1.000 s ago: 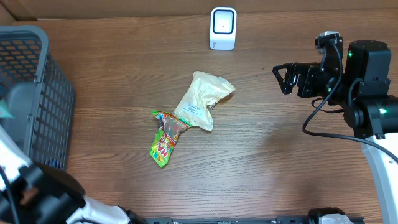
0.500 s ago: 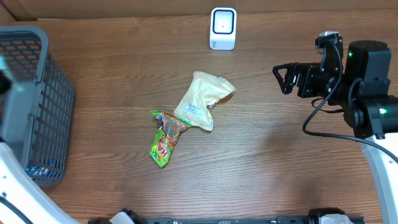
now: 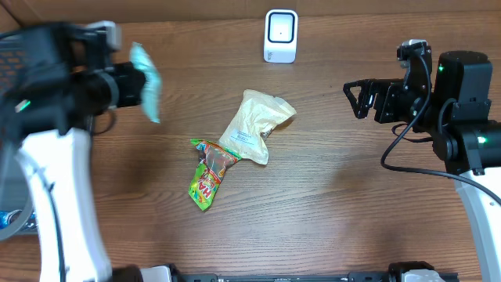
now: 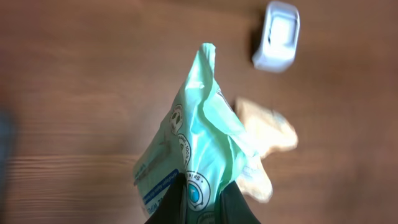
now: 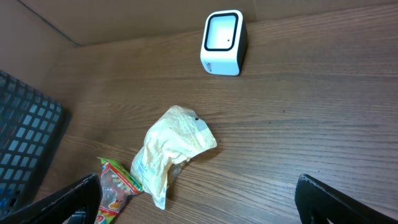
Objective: Scan the item barcode
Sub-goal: 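Carry the wipes pack out and lower it beside the candy bag, then release the wipes pack and return the left gripper to the basket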
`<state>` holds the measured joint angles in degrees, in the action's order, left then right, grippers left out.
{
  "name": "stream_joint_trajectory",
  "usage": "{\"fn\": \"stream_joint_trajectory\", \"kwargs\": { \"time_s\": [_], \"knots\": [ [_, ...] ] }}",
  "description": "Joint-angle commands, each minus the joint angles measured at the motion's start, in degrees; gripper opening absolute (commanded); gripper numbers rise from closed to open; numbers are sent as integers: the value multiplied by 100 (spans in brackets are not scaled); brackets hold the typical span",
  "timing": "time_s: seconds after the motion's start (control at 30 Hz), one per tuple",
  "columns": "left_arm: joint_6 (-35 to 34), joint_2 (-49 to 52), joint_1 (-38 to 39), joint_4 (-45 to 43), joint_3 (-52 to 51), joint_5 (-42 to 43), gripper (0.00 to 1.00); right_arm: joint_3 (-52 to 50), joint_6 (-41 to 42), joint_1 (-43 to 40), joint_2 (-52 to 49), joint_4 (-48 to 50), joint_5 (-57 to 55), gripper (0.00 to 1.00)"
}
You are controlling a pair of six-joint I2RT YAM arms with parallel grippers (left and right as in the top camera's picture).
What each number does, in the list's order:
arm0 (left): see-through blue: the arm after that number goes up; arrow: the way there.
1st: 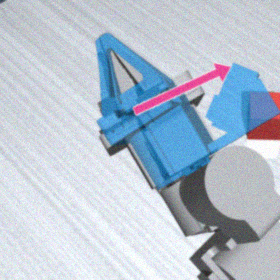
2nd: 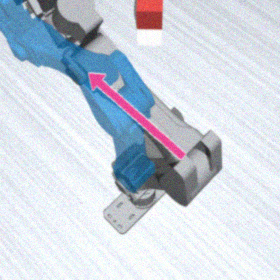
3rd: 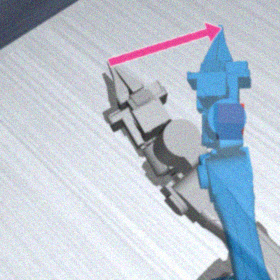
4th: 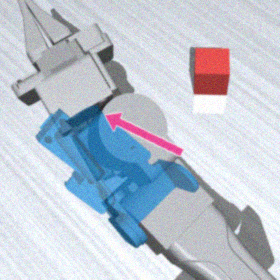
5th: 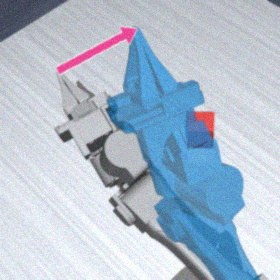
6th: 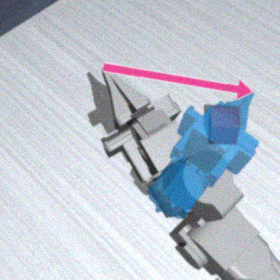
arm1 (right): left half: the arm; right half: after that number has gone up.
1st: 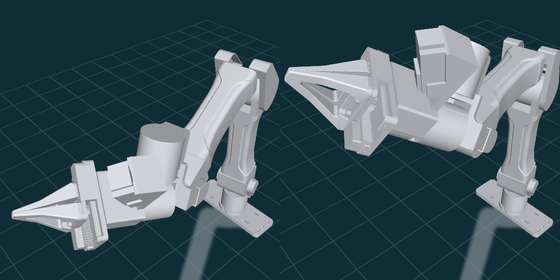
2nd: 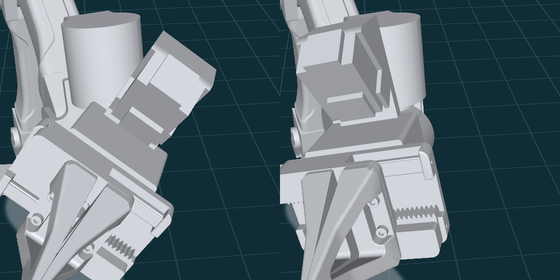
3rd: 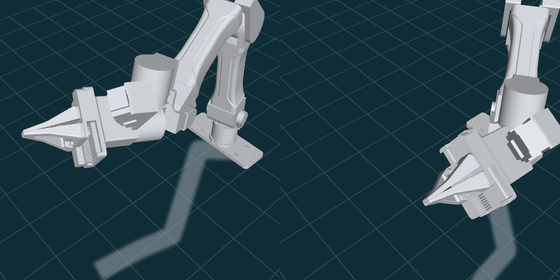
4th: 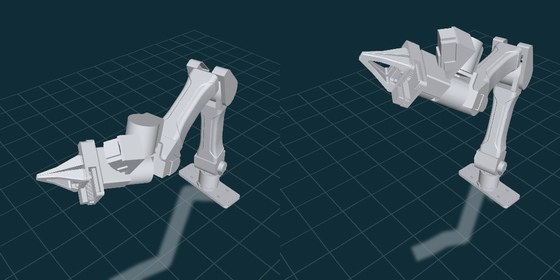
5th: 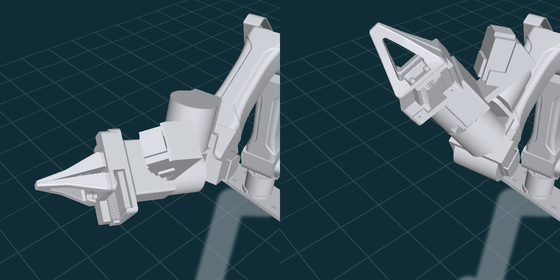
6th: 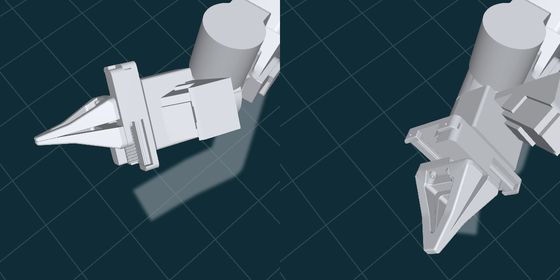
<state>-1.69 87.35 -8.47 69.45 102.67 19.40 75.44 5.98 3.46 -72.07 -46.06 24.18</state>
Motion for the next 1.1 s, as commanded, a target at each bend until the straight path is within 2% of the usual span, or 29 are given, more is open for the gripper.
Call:
{"fn": "stream_joint_trajectory", "kwargs": {
  "time_s": [0.0,0.3,0.5,0.53,0.57,0.6,0.7,0.83,1.07],
  "knots": [
    [109,511,527,-4,-275,-42,4,151,-4,33,4,35,35,100],
    [85,2035,1698,-44,-437,-553,4,149,-4,33,4,35,35,100],
    [85,2789,2129,74,-437,-605,4,151,-4,33,4,35,35,100],
    [85,2859,2168,96,-437,-603,13,151,-4,33,4,33,33,100],
    [85,2922,2205,129,-437,-586,29,149,-4,33,4,35,35,100],
    [85,2933,2227,151,-437,-581,37,151,-4,33,4,35,33,100],
    [87,2909,2236,227,-393,-586,49,151,-2,33,4,35,33,100],
    [92,2898,2159,608,37,-588,50,151,-4,33,4,35,35,100],
    [153,2894,2009,1751,1814,-634,44,151,-4,33,2,35,33,100]
  ]
}}
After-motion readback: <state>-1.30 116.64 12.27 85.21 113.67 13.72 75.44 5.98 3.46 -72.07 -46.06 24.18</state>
